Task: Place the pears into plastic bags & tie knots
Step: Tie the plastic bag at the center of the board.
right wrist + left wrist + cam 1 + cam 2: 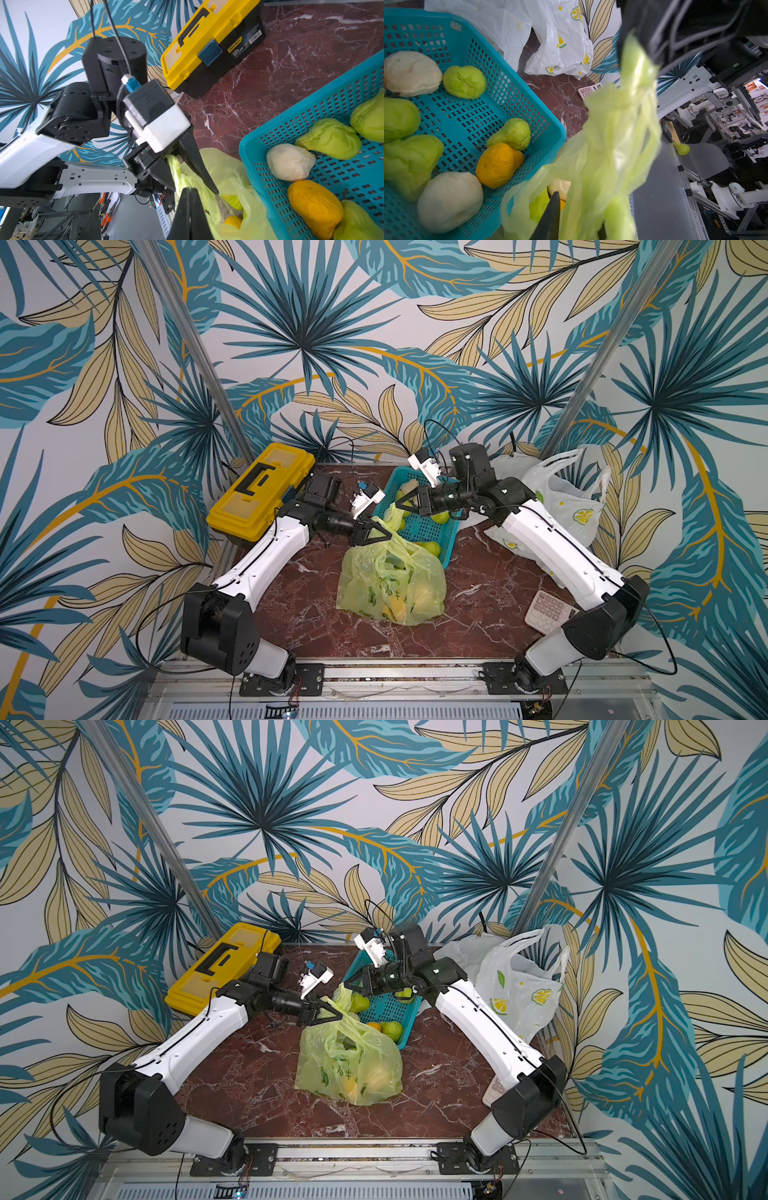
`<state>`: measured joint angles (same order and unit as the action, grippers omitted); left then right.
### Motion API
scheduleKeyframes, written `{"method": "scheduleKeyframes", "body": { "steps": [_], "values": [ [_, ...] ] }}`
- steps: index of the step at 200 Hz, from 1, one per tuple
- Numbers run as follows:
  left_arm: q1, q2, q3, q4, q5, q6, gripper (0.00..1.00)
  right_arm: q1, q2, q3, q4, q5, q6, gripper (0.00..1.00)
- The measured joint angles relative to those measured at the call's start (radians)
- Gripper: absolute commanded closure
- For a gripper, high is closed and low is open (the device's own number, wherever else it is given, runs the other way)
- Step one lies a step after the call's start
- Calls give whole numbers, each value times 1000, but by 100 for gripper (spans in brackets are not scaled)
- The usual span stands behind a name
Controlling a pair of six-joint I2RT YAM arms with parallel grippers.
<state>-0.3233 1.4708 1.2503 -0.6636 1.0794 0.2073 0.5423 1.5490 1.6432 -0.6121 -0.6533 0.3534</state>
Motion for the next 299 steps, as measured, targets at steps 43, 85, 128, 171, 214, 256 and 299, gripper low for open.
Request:
{"method": "scheduleKeyframes", "body": {
  "steps": [43, 85, 128, 171, 214, 256, 299],
  "values": [
    [13, -1, 4, 0, -1, -17, 91, 38, -144, -160, 64, -3, 14, 100],
    [7, -1, 28, -13, -17, -43, 93, 181, -215, -382, 140, 56, -10, 100],
    [-1, 6, 30, -64, -48, -59, 92, 233, -86, -472, 268, 178, -58, 100],
    [14, -8, 5, -55, -70, -54, 75, 237, -7, -426, 275, 227, -162, 100],
    [55, -90, -41, -36, -55, -46, 44, 223, -5, -420, 242, 214, -214, 100],
    [33, -100, -42, -24, -25, -31, 37, 213, -5, -420, 221, 195, -224, 100],
    [-9, -92, -42, -21, -51, -9, 30, 212, -5, -422, 227, 175, -219, 100]
  ]
}}
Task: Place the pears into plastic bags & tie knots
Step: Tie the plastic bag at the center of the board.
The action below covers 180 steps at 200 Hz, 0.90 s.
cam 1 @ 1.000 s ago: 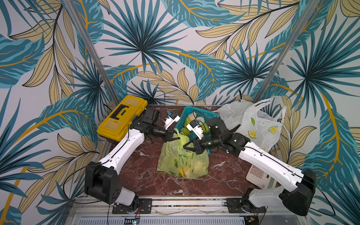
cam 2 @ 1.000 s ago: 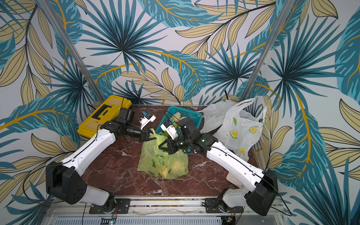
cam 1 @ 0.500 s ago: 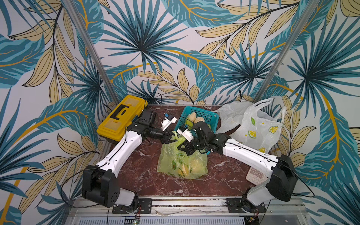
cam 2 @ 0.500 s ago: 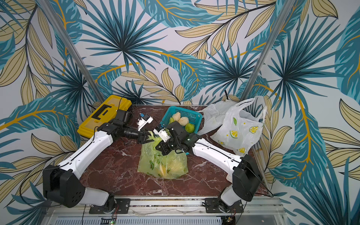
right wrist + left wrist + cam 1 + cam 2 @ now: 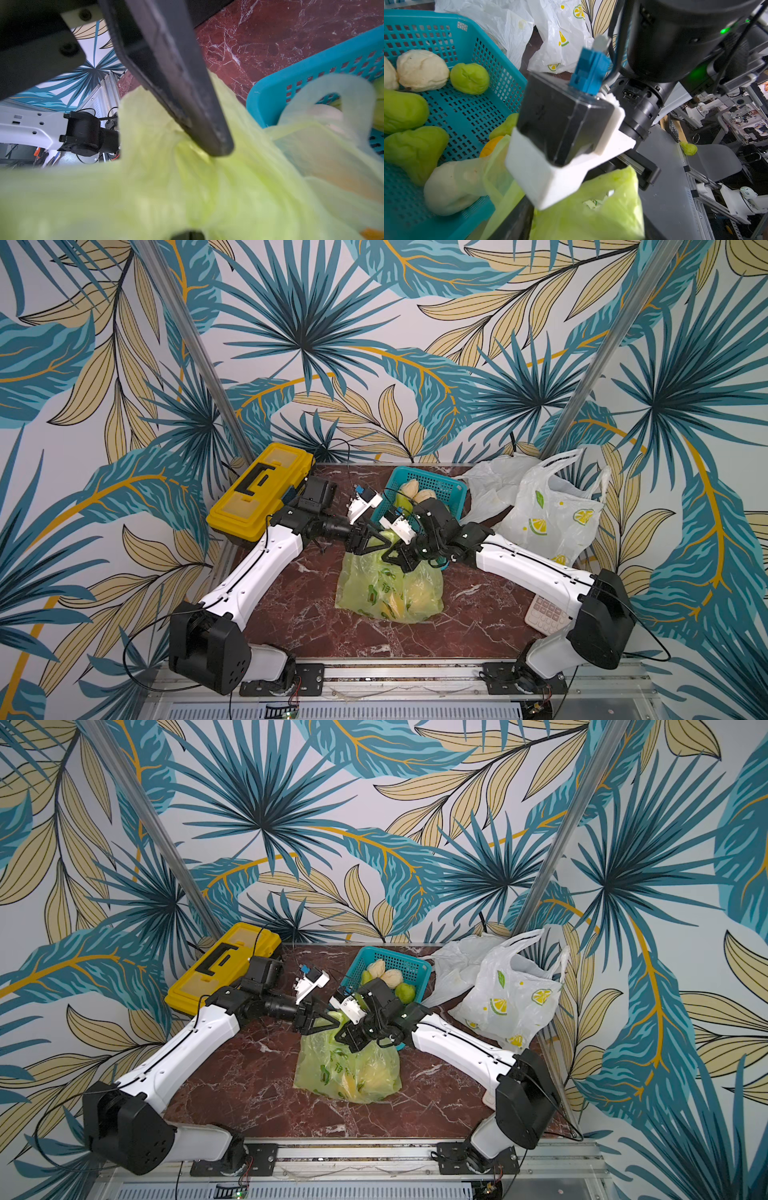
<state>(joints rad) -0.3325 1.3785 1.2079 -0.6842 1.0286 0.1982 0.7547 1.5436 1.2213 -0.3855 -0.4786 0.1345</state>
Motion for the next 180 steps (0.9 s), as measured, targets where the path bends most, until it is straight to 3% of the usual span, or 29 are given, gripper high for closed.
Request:
{"method": "scheduleKeyframes", "body": {
  "steps": [21, 55, 86, 124, 162, 180],
  "values": [
    [0, -1, -9, 10, 30, 19, 22, -4, 0, -6, 14, -15, 7, 100],
    [3, -34, -81, 8, 35, 52, 25, -14, 0, -12, 15, -35, 13, 100],
    [2, 19, -41, 8, -43, 31, 41, -15, 0, -21, 27, -54, 15, 100],
    [-16, 136, 21, 43, -117, -34, 53, -16, 0, -48, 48, -57, 16, 100],
    [-27, 116, 19, 53, -144, -35, 86, -16, 0, -49, 51, -53, 15, 100],
    [-27, 89, 10, 60, -156, -27, 96, -16, 0, -36, 26, -45, 19, 82]
  ]
}}
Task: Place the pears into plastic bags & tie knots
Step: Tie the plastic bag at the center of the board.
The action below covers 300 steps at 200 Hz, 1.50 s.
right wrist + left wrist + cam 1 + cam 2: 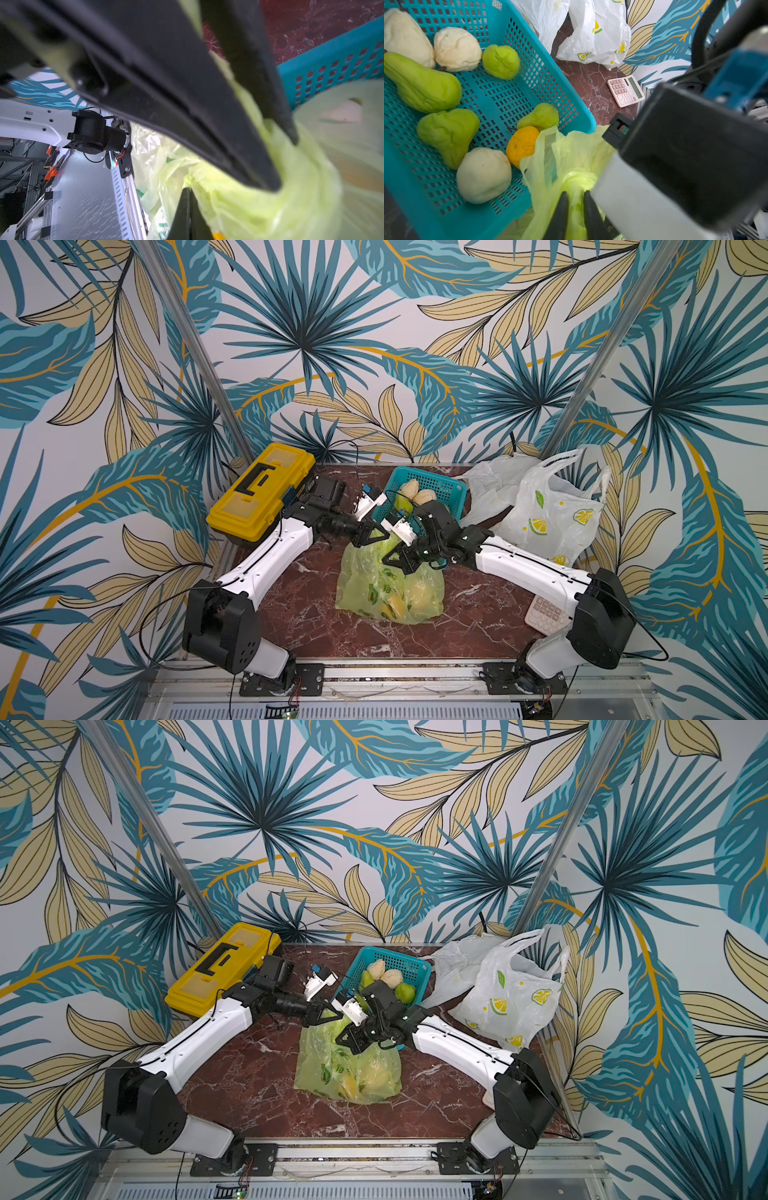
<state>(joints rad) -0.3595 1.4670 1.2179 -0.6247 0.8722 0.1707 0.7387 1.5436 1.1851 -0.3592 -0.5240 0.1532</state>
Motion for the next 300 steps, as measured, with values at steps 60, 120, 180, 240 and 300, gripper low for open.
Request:
{"method": "scheduleKeyframes", "body": {
  "steps": [60, 120, 180, 240, 300],
  "values": [
    [0, -167, -137, 159, -31, -26, 100, -19, -137, 87, -180, 109, -55, 26],
    [-18, -179, -146, 227, -12, -49, 100, -18, 69, 315, -377, 244, -177, 31],
    [-29, -179, -149, 247, 5, -76, 81, -16, 90, 304, -338, 238, -122, 86],
    [61, -251, -256, 253, 121, -202, 54, -8, 51, 77, -11, 258, 39, 100],
    [5, -406, -294, 252, 193, -296, 49, 61, -30, -79, 595, 305, 174, 100]
  ]
}}
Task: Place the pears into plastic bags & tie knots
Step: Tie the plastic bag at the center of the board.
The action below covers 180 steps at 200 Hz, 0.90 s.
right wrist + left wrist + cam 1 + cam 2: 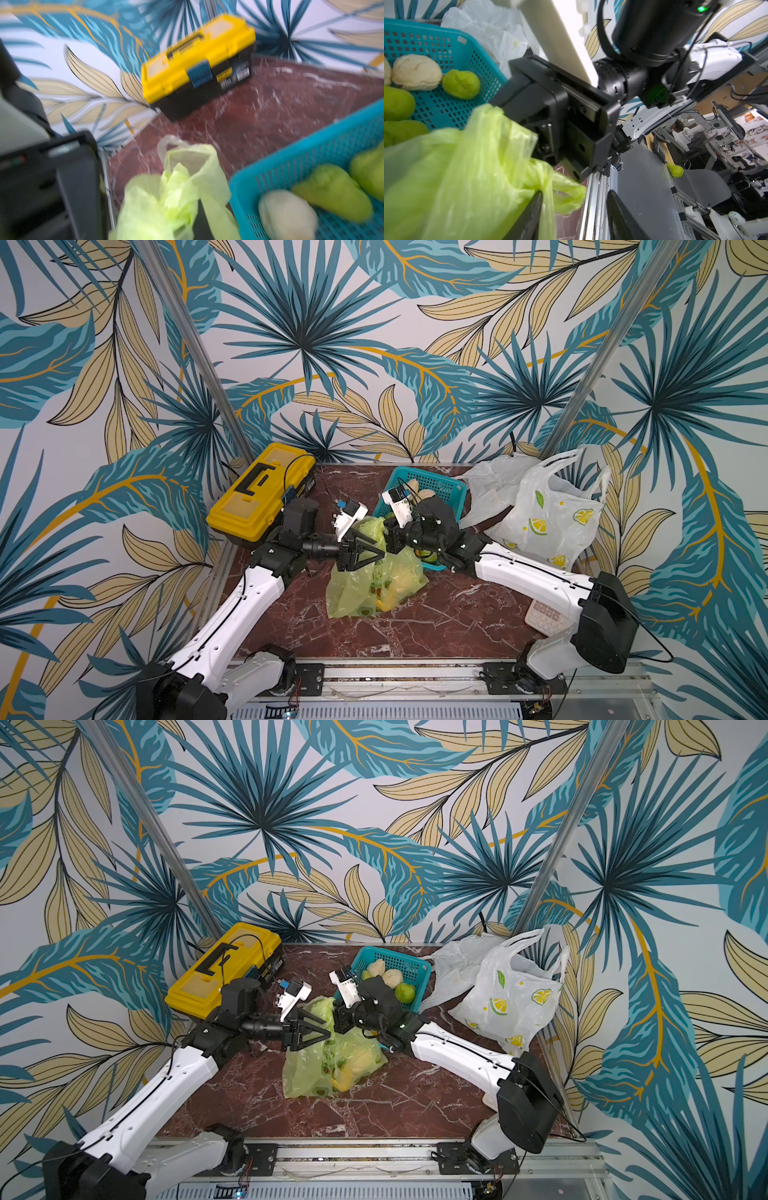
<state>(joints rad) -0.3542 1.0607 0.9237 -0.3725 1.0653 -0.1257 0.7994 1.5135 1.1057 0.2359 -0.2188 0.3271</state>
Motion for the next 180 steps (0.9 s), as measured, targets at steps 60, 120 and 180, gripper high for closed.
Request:
{"method": "scheduleKeyframes", "body": {
  "steps": [60, 120, 180],
  "values": [
    [98, -64, 20, -38, -51, -30, 43, -2, 164, -132, 538, -29, 49, 100],
    [255, -196, 93, -64, -284, -30, 24, -3, 192, -151, 616, -42, -42, 100],
    [219, -37, -80, -53, -345, -35, 44, -5, 209, -141, 697, -35, -38, 100]
  ]
}}
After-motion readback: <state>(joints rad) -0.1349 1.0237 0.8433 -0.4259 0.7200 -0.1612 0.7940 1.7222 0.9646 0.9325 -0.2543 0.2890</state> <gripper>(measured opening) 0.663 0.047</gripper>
